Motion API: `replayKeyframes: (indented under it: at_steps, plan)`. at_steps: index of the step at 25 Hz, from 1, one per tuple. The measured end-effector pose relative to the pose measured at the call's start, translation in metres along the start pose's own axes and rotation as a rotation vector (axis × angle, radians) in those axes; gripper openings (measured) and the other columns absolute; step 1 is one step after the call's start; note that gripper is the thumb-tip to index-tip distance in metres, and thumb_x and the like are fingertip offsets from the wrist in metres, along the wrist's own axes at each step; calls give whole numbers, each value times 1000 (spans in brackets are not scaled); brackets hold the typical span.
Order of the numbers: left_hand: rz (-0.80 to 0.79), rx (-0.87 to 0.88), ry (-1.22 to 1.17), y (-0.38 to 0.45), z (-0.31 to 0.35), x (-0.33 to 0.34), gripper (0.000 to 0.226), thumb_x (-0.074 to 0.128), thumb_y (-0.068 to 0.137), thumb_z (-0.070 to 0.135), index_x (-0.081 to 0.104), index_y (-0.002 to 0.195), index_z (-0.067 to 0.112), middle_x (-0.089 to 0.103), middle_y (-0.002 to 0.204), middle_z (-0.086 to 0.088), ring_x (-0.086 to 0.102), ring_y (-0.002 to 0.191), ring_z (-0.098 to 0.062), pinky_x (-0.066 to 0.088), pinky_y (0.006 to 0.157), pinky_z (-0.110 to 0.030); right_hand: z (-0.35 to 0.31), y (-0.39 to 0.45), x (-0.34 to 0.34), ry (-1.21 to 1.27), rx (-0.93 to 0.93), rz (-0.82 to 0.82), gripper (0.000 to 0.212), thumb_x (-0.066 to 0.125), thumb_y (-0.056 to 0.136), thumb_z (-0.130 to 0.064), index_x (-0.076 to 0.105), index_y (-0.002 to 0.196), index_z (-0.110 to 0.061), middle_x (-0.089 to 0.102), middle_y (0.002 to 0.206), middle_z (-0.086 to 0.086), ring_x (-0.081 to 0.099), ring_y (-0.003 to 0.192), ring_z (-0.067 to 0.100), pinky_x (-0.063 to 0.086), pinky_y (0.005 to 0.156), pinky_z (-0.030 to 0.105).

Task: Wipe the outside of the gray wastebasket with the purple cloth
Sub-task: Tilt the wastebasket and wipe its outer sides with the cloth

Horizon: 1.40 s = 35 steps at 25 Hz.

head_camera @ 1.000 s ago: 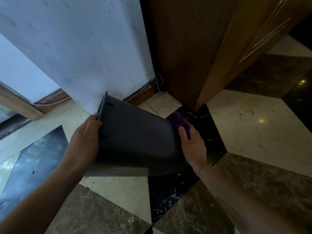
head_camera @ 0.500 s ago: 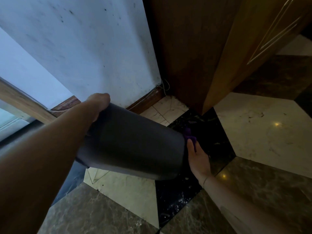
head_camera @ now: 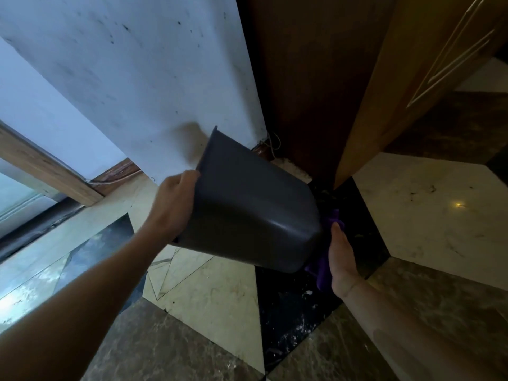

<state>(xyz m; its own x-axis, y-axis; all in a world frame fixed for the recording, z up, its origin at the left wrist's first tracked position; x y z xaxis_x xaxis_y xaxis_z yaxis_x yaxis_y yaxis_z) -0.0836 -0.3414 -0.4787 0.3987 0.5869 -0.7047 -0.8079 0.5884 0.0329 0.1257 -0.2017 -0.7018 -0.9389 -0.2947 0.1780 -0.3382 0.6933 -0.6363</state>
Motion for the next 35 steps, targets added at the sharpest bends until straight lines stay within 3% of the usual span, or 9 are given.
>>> replayKeyframes:
  at_steps: [7, 10, 13, 16, 23, 28, 30, 32, 35]
  plan:
    - [-70, -99, -121, -29, -27, 2, 49, 30, 85, 46, 63, 73, 13, 64, 70, -15, 60, 68, -29, 43, 64, -38, 16, -3, -10, -116, -32, 57, 57, 41, 92, -62, 54, 137, -31, 60, 132, 8, 58, 116, 33, 44, 104, 51]
    - [-121, -304, -194, -20, -34, 0, 57, 28, 88, 59, 67, 94, 18, 70, 89, -12, 65, 83, -29, 47, 79, -43, 19, -7, -7, -187, -20, 25, 58, 40, 93, -62, 52, 139, -30, 60, 133, 8, 56, 118, 33, 42, 106, 50]
    - [-168, -389, -154, -2, -34, -2, 30, 38, 96, 46, 61, 91, 28, 67, 98, -2, 63, 86, -20, 44, 70, -32, 20, -8, -9, -259, -36, 9, 56, 38, 95, -60, 53, 139, -29, 59, 134, 9, 56, 119, 34, 41, 106, 50]
    - [-196, -315, -60, 5, -32, -4, 18, 42, 97, 28, 59, 91, 28, 64, 98, -2, 61, 84, -19, 42, 65, -30, 15, -10, -9, -362, -87, -1, 54, 36, 98, -58, 51, 141, -30, 57, 137, 9, 53, 122, 36, 40, 106, 46]
    - [-307, -15, 66, -11, -22, 9, 23, 38, 99, 18, 53, 110, 31, 61, 99, 8, 57, 87, -9, 39, 64, -26, 7, -17, -1, -645, -220, 35, 60, 29, 99, -59, 40, 147, -24, 52, 143, 14, 47, 130, 40, 36, 104, 45]
    - [-390, 171, 197, -15, -17, 12, 23, 35, 97, 27, 48, 115, 31, 65, 99, -2, 62, 85, -19, 52, 71, -38, -24, -30, 13, -446, -285, 88, 55, 32, 99, -59, 51, 137, -25, 60, 131, 12, 56, 118, 36, 41, 96, 38]
    - [-451, 255, 322, -14, -16, 8, 29, 35, 91, 34, 47, 118, 30, 67, 94, -6, 65, 80, -23, 54, 69, -42, -65, -28, 30, -283, -313, 15, 60, 39, 94, -64, 49, 141, -28, 58, 135, 9, 55, 120, 32, 41, 104, 42]
    - [-470, 356, 443, -9, -16, 6, 24, 38, 94, 32, 45, 117, 35, 66, 85, -2, 64, 70, -17, 51, 61, -34, -119, -21, 50, -198, -321, -99, 68, 52, 86, -68, 50, 140, -28, 58, 135, 7, 56, 120, 30, 41, 107, 45]
    - [-448, 459, 541, 0, -16, 2, 26, 38, 97, 29, 41, 121, 39, 66, 92, -2, 62, 81, -18, 47, 71, -33, -179, -12, 65, -356, -329, -200, 58, 70, 79, -60, 57, 126, -28, 63, 119, 4, 61, 108, 28, 48, 101, 45]
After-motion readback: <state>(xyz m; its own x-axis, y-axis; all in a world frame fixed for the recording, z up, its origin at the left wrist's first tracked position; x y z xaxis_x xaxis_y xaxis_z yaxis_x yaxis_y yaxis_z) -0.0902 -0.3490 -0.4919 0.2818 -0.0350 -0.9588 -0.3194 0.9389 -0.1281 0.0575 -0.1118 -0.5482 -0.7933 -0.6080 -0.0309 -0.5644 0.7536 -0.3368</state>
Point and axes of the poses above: each hand's wrist, its own y-axis towards the middle knuckle, its own x-axis out of the palm, z = x × y, the point moved 2 cm from there along y, towards the middle knuckle
